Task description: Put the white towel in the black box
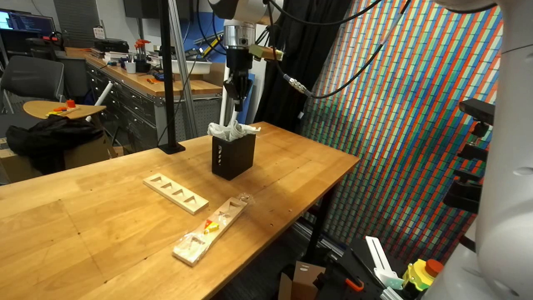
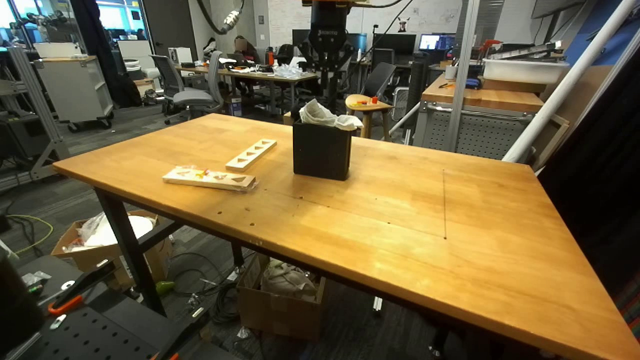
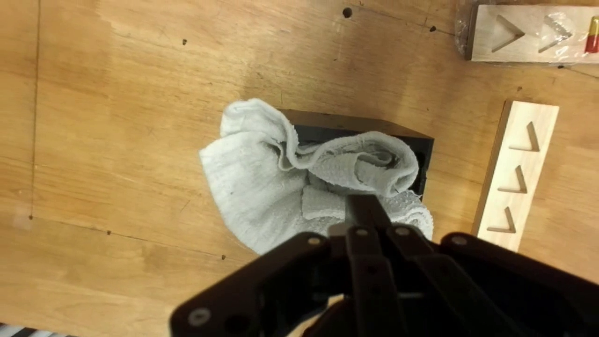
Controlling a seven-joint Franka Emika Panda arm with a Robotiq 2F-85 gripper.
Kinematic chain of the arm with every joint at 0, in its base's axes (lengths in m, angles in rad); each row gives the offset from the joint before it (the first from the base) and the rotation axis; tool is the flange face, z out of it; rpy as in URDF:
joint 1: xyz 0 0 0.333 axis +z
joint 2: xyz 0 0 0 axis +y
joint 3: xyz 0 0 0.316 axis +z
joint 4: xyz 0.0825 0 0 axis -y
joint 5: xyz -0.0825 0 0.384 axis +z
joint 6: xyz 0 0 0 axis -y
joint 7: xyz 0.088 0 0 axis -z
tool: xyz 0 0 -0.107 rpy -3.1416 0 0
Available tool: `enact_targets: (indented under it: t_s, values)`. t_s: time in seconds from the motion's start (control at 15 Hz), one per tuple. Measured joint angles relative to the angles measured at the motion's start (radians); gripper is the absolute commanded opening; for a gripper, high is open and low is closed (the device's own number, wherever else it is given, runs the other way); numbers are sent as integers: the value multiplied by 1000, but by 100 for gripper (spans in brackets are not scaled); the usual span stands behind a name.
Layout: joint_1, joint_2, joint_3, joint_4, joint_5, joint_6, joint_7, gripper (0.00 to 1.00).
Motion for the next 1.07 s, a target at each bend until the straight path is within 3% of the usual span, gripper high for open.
enact_targets:
  t_s: [1.07]
  values:
    - [21,0,0,-112,54,50,24,4]
